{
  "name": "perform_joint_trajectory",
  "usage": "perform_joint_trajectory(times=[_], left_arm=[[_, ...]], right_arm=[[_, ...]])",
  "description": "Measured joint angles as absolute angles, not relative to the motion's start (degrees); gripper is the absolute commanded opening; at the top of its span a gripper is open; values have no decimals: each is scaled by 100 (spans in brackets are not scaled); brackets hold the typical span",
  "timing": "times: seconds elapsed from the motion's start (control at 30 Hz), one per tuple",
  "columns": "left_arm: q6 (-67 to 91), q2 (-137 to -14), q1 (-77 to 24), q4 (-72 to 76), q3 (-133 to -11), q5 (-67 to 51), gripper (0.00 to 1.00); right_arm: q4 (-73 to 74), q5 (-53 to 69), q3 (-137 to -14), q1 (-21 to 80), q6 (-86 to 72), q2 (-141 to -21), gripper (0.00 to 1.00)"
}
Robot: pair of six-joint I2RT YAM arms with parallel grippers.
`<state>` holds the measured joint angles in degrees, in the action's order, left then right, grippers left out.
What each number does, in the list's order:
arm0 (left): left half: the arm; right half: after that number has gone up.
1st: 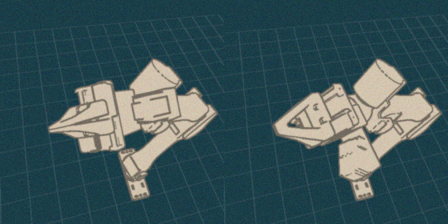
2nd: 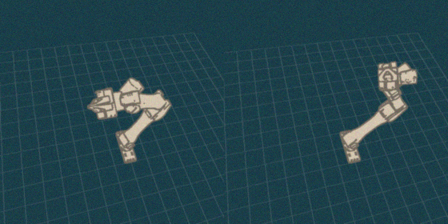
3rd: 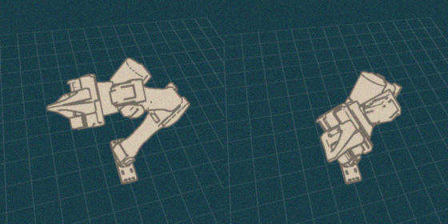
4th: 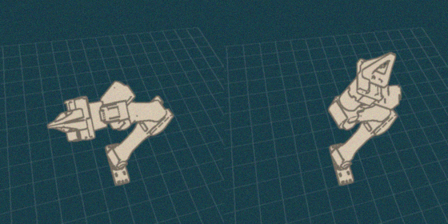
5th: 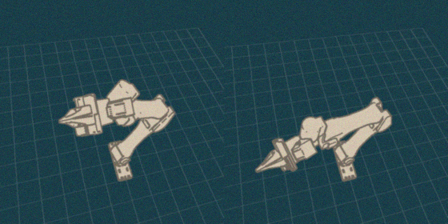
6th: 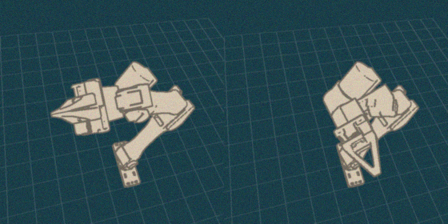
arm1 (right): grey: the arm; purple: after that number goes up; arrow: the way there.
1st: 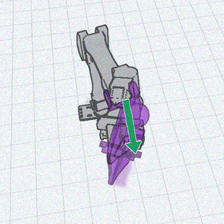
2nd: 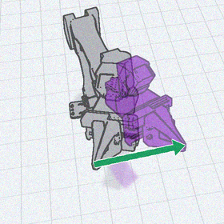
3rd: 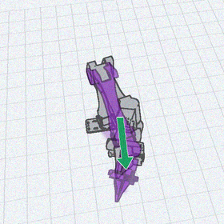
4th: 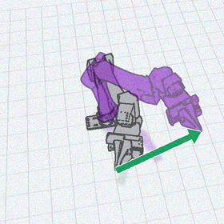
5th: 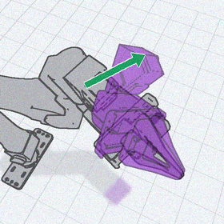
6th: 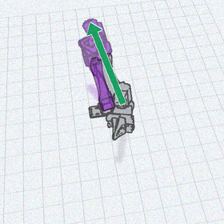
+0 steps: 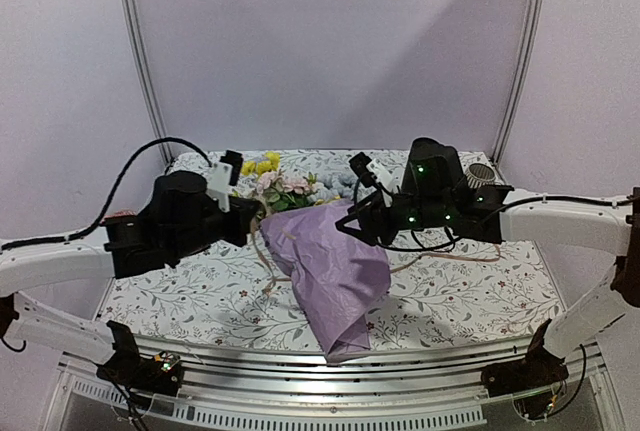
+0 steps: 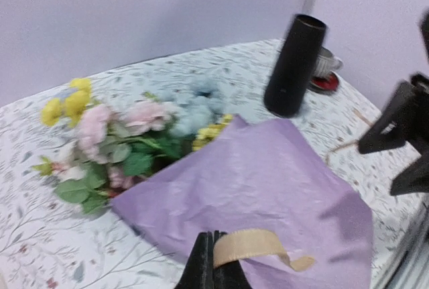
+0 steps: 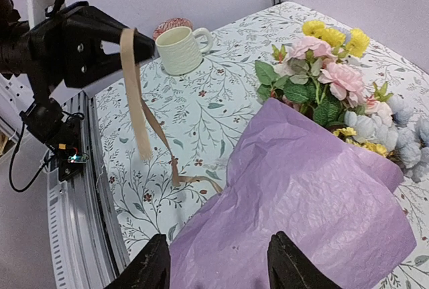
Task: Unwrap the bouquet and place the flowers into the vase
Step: Place the untied ribbon at the center of the board, then adjust the folded bouquet at the center of the board.
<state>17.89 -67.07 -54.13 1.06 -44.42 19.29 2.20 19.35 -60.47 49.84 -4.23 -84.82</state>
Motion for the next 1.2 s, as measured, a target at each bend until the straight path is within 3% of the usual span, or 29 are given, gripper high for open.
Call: perform_joint_trajectory(times=[0.33,0.47,0.5,0.57,0.63,0.67,0.7,0.97,1.2], left_arm=[[3500,-4611,-4335,-1997,-3417,3004,1],[4211,-3999,-4180,-2873,-3159,3426,13],[4397,-3872,-4171,-3048,-3146,3518,18],[4788,-3669,-4167,-3363,-3151,3723,40],[5264,-3500,-4160,-3771,-3175,3988,65],[5548,-3430,-4156,-3999,-3208,4134,85],[5802,-3380,-4150,-4200,-3251,4268,88],[7185,-3326,-3935,-5468,-3916,4956,86],[5741,-3299,-3747,-4335,-4027,4392,98]], right_arm=[[-351,775,-5610,4982,-567,-8228,56],[-517,473,-5599,4965,-690,-8366,56],[-574,436,-5583,4952,-714,-8414,56],[-652,386,-5557,4936,-788,-8490,56],[-709,349,-5544,4917,-825,-8554,56],[-742,346,-5542,4908,-840,-8576,56],[-770,346,-5542,4904,-858,-8593,56],[-928,353,-5492,4786,-1039,-8656,56],[-934,401,-5238,4545,-1273,-8689,56]])
